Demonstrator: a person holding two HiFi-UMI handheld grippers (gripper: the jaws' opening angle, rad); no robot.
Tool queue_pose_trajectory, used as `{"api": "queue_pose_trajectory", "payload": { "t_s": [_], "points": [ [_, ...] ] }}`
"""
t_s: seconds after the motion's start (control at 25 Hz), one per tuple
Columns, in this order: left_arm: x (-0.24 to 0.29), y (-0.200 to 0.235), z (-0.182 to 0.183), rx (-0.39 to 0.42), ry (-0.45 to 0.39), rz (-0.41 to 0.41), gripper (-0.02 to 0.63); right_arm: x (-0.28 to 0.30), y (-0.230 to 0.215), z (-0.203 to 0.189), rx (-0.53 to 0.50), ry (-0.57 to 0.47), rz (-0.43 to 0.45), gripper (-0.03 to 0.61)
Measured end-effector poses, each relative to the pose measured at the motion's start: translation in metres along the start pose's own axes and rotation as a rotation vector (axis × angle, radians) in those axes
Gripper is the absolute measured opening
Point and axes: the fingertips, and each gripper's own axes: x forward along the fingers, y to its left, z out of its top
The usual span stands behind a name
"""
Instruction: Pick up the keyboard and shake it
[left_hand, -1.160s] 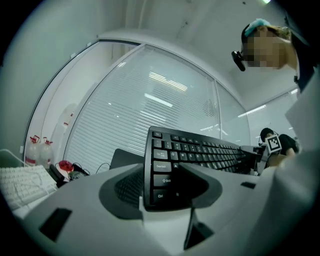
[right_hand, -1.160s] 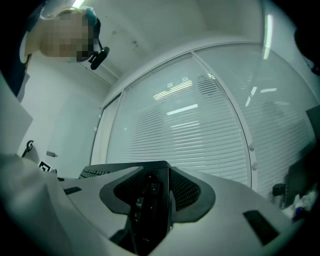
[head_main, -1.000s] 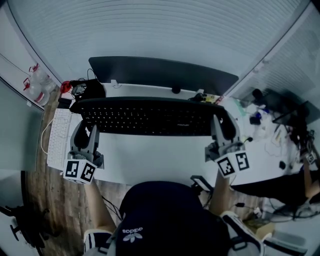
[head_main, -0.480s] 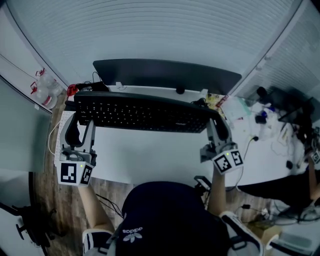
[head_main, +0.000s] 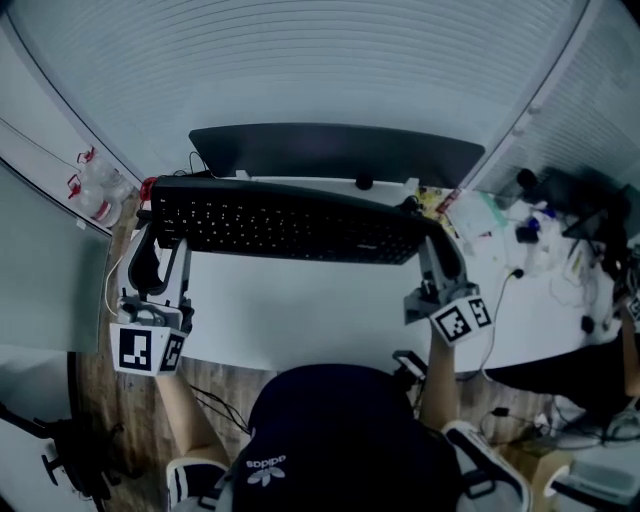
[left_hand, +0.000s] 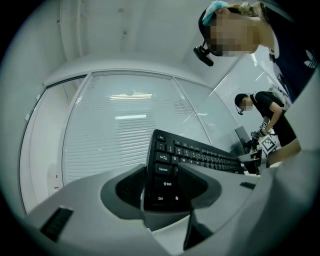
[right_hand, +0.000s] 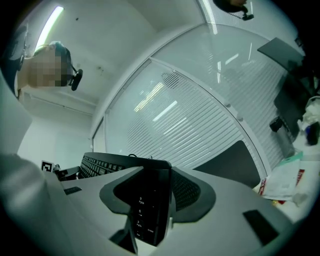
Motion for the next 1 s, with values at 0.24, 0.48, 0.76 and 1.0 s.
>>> {"api": "queue_pose_trajectory", "payload": {
  "t_s": [0.24, 0.48, 0.76, 1.0],
  "points": [
    [0.002, 0.001, 0.000, -0.013, -0.013, -0.012, 0.201, -0.010, 0.003, 0.001, 0.031, -0.017, -0.021, 0.160],
    [0.000, -0.001, 0.004, -0.066, -0.041, -0.025, 0.201, -0.018, 0.004, 0.005, 0.040, -0.034, -0.030, 0.160],
    [0.010, 0.002, -0.001, -0.094, -0.027, -0.043, 0.201, -0.018, -0.002, 0.001, 0.053, 0.008, -0.064, 0.160],
    [0.009, 0.000, -0.011, -0.095, -0.003, -0.047, 0.201, -0.020, 0.000, 0.007, 0.064, -0.021, -0.074, 0.160]
  ]
}}
